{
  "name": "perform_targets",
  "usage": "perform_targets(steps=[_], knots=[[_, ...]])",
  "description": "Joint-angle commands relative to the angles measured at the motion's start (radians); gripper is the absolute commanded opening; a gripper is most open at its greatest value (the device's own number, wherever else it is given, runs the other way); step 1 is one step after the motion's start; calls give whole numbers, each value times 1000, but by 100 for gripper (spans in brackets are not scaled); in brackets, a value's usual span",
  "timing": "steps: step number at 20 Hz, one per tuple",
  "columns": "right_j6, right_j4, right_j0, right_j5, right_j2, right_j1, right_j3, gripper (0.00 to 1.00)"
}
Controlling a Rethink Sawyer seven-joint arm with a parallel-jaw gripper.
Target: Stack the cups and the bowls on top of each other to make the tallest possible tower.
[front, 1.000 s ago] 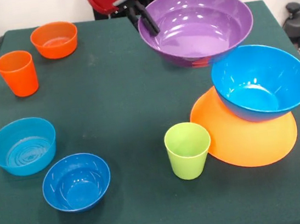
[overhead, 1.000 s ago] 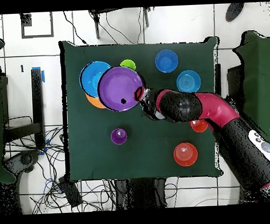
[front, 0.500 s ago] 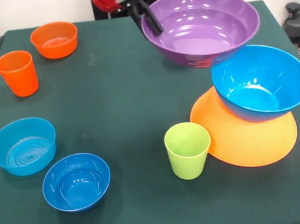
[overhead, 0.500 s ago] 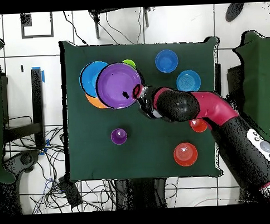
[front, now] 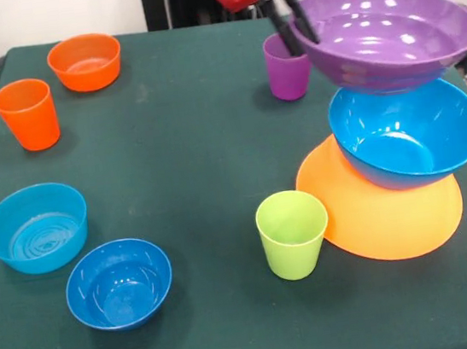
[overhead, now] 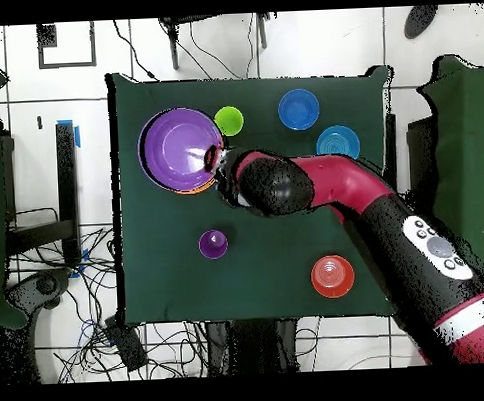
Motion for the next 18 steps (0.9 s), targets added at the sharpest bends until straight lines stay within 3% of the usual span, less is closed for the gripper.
perform_targets(steps=[1, 18], knots=[[160, 39, 76, -40, -108, -21, -12, 0], [111, 67, 121, -37, -191, 6, -75, 0]])
